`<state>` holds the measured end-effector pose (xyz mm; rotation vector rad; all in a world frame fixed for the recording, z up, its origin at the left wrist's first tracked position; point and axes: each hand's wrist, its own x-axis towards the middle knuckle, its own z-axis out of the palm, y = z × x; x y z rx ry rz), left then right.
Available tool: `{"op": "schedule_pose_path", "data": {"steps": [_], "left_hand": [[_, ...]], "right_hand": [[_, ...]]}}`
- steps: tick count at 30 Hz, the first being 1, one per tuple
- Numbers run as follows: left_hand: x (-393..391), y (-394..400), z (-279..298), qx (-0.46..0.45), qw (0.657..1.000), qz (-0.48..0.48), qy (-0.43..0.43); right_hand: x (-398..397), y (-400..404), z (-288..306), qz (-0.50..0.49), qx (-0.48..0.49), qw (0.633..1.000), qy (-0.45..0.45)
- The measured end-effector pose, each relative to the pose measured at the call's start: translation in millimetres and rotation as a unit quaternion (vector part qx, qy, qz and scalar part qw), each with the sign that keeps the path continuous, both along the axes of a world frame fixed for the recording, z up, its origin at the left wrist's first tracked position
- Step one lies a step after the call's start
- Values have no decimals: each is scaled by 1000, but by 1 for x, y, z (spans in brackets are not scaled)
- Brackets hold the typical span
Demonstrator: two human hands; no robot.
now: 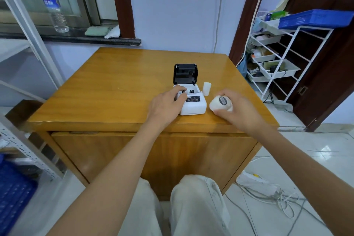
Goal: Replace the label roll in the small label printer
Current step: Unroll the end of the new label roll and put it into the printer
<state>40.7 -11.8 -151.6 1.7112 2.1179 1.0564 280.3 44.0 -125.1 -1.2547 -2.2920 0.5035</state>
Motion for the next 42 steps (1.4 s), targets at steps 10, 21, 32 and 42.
{"op": "schedule_pose_path", "data": {"steps": [10,21,32,42], "left_hand": [[-24,-21,14,81,934,-92,-336],[-25,-17,11,85,920,-70,-376],[-23,-20,18,79,904,-26,-419],[-32,-25,17,91,878,-26,-470]], "right_hand": [[-50,-27,14,38,223,974,4],[-125,-27,13,55,238,968,-48],[-74,-14,3,-43,207,972,107],[-85,-35,1,46,253,964,72]]}}
